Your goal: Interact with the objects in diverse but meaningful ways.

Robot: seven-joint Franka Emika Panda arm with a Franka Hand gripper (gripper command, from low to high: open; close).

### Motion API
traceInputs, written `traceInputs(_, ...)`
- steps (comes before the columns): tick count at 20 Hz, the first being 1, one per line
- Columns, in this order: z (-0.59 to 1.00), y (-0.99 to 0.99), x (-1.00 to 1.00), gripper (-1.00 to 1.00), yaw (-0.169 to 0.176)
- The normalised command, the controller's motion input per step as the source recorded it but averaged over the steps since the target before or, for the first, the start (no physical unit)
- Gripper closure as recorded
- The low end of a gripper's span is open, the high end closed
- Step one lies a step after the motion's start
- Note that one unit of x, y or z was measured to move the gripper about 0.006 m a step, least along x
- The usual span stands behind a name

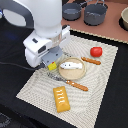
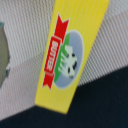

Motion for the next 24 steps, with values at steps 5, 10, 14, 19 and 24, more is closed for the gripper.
traceInputs(5,0.75,-0.55,0.21,-1.0,-0.034)
traceInputs(10,0.4,-0.64,0.51,-1.0,-0.044)
traceInputs(14,0.35,-0.66,0.68,-1.0,-0.006)
traceInputs(19,0.1,-0.66,0.65,-1.0,-0.022)
traceInputs(24,0.0,-0.63,0.71,-1.0,-0.038)
